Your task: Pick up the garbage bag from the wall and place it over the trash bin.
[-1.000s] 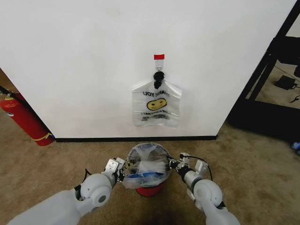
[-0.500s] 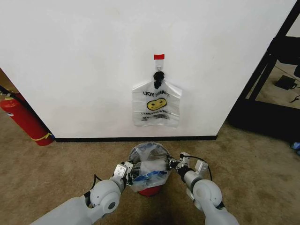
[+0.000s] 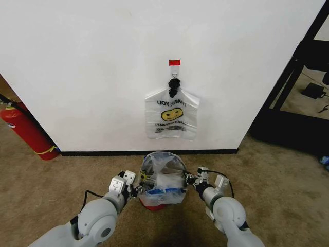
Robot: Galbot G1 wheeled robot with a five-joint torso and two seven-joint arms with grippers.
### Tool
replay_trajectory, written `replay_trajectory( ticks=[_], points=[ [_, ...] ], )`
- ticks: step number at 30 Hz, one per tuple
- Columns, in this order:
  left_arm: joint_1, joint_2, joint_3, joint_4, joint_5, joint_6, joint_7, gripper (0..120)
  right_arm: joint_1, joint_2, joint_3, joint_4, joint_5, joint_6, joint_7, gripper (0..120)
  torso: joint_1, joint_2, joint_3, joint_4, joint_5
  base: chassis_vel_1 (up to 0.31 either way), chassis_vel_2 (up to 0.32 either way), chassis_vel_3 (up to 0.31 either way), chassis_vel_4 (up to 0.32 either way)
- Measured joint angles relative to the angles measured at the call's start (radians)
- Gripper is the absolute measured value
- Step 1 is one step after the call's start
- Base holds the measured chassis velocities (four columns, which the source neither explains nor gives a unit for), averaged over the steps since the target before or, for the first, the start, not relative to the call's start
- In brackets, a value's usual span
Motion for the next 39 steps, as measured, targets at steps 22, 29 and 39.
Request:
replay_trajectory(
  ticks=[22, 29, 39],
  points=[
    [-0.153, 0.052, 0.036, 0.075, 0.045, 0.009, 0.003, 100, 0.008, 0.003, 0.015, -0.032, -0.004, 0.006, -0.009, 0, 0.0, 0.0, 0.0, 0.0001, 0.0002, 0.0, 0.0, 0.0, 0.0],
    [-0.097, 0.029, -0.029, 0.015, 0.018, -0.001, -0.019, 100, 0.012, 0.009, 0.019, -0.042, 0.018, 0.002, 0.007, 0, 0.0, 0.0, 0.0, 0.0001, 0.0001, 0.0, 0.0, 0.0, 0.0],
    [0.02, -0.012, -0.086, -0.085, 0.063, -0.01, -0.024, 100, 0.003, -0.011, 0.02, 0.007, 0.022, -0.035, 0.032, 22, 0.0, 0.0, 0.0, 0.0003, 0.0001, 0.0, 0.0, 0.0, 0.0]
  ],
)
